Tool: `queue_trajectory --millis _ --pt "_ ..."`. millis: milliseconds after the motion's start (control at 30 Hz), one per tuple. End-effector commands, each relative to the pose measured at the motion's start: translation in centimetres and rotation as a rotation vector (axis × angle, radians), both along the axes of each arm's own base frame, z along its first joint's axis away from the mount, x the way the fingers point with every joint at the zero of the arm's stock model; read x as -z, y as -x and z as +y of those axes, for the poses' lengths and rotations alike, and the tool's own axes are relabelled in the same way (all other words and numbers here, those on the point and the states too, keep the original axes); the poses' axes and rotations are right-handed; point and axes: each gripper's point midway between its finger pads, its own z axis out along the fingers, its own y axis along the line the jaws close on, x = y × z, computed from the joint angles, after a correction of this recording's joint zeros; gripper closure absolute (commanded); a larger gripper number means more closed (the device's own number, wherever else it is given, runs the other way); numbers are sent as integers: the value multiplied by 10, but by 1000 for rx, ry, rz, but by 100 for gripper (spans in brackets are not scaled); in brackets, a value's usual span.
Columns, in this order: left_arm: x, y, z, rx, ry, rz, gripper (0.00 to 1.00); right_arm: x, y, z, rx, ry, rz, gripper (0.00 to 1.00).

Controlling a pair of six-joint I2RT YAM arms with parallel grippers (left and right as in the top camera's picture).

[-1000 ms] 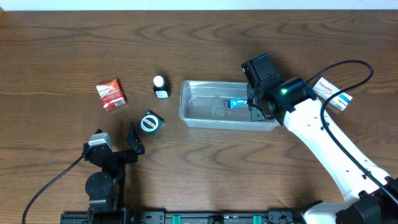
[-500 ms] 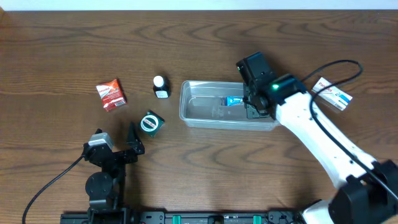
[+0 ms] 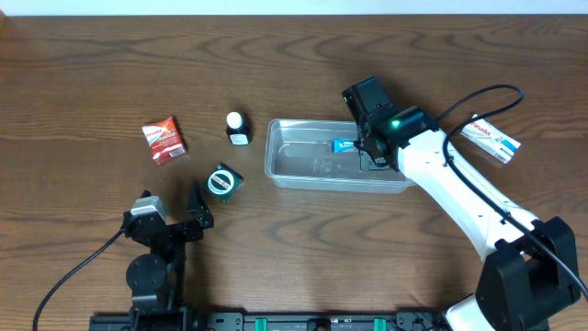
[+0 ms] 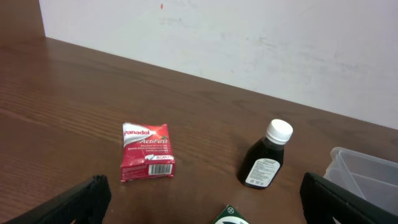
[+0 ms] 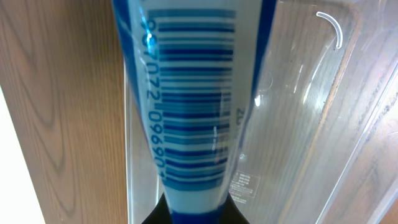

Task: Pack container
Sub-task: 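Lower the box into the container and open the right gripper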

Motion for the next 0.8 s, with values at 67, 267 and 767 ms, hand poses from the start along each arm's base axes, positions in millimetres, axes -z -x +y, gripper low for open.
queue_trajectory --millis 67,267,767 --pt "18 1 3 -14 -4 56 2 11 -7 0 31 38 1 99" --pt "18 1 3 -14 -4 56 2 31 -10 2 30 56 34 99" --pt "18 1 3 -14 -4 57 2 37 -14 8 9 40 36 59"
